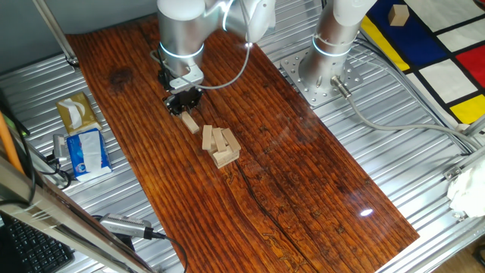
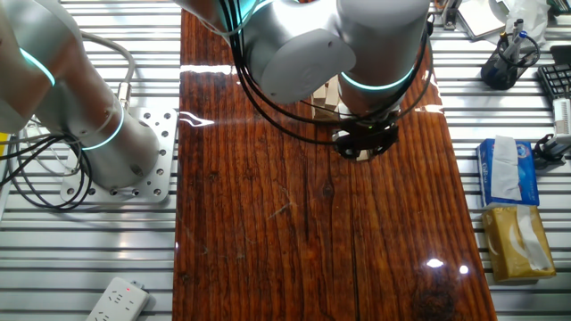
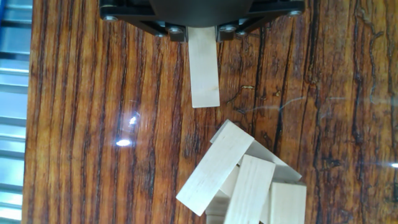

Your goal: Play Jenga

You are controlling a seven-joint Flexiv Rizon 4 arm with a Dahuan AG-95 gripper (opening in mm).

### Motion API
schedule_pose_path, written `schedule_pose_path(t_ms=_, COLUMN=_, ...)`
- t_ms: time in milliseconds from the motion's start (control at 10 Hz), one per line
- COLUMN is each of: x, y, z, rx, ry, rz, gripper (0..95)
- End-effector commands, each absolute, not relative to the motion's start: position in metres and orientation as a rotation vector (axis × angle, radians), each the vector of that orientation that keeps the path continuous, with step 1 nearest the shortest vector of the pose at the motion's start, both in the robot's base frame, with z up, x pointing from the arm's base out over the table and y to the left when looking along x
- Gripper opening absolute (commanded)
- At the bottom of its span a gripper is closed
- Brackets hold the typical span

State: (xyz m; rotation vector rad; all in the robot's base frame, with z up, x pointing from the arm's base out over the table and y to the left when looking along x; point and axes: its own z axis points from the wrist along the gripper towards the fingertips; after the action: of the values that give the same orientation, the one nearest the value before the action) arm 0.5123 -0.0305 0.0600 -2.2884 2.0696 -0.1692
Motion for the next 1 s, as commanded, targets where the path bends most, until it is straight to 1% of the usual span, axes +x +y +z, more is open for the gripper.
schedule_pose_path(t_ms=100, x=0.5124, y=-0.0307, z=0.0600, rx=-2.285, ry=2.071, rz=-0.170, gripper=0.0)
schedule_pose_path(t_ms=1000, x=0.5125, y=-0.0306, z=0.0602, rx=-2.252, ry=2.070, rz=-0.201, gripper=0.0)
